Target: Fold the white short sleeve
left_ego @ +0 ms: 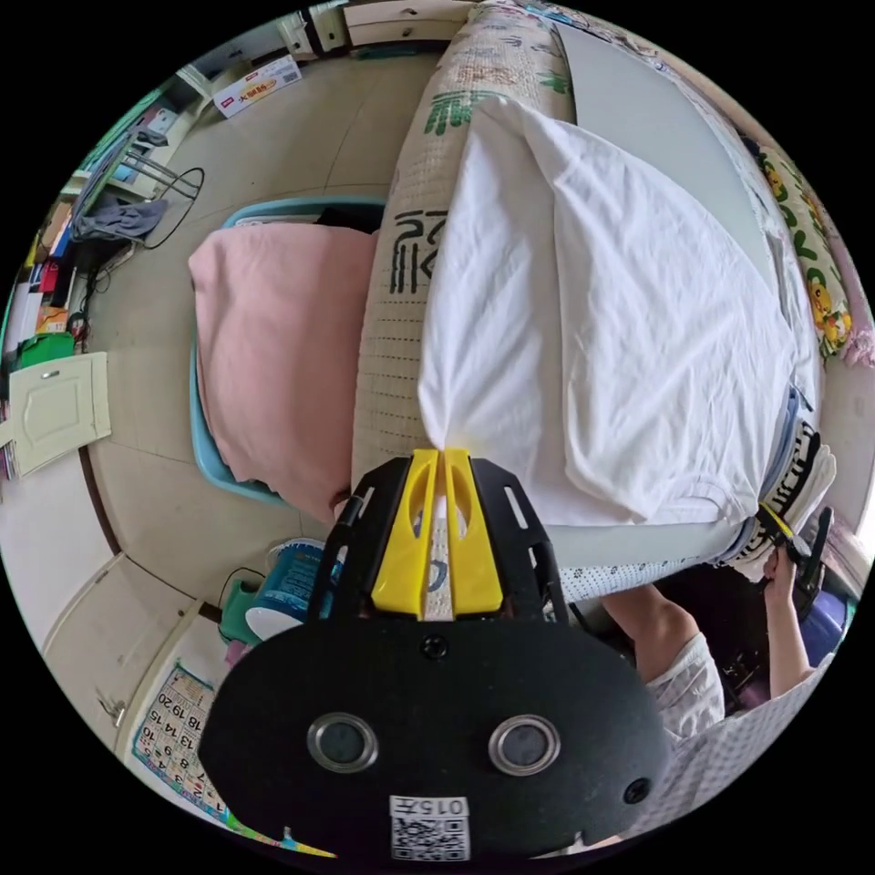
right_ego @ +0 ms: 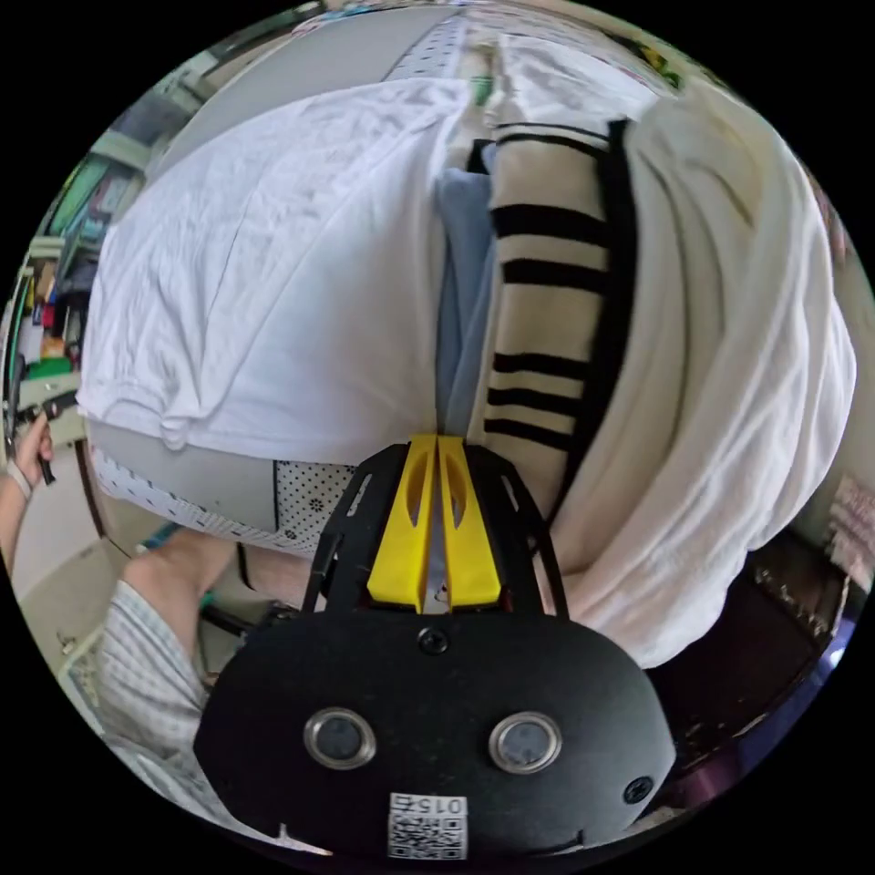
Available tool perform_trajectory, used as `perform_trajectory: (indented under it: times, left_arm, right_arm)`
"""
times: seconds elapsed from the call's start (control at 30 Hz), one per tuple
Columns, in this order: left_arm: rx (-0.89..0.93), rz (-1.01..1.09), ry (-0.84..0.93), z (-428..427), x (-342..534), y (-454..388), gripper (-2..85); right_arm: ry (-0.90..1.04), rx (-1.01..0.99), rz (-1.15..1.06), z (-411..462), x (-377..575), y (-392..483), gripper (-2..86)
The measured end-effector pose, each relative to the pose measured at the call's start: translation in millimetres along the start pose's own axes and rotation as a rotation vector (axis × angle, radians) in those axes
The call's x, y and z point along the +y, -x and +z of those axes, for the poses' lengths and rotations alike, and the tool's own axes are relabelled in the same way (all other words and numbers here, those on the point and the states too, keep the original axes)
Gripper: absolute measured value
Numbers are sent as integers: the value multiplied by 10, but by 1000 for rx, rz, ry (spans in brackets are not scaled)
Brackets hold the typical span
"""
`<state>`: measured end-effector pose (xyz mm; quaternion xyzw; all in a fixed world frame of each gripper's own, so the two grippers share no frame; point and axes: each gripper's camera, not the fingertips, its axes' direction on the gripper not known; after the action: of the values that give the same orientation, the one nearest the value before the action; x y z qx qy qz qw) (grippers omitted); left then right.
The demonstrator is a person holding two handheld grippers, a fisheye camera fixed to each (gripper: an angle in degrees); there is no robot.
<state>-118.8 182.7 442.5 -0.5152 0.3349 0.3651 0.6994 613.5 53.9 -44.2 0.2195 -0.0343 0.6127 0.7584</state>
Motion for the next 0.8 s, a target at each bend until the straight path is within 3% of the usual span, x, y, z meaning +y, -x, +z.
perform_trajectory:
  times: [0.07, 0.33, 0.57, 0.8]
  left_arm:
    - [-49, 19, 10, 67, -44, -125, -4]
    - [-37, 182, -6, 49, -16, -231, -1]
    - [27, 203, 23, 0, -20, -243, 2]
    - [-22, 190, -30, -71, 147, -409, 1]
  right_arm:
    - [6, 79, -60, 112, 2, 81, -8]
    - [-57, 39, 26, 337, 170, -116, -8]
    - [-32, 17, 40, 516, 300, -286, -9]
    - [-36, 10, -45, 688, 530, -431, -9]
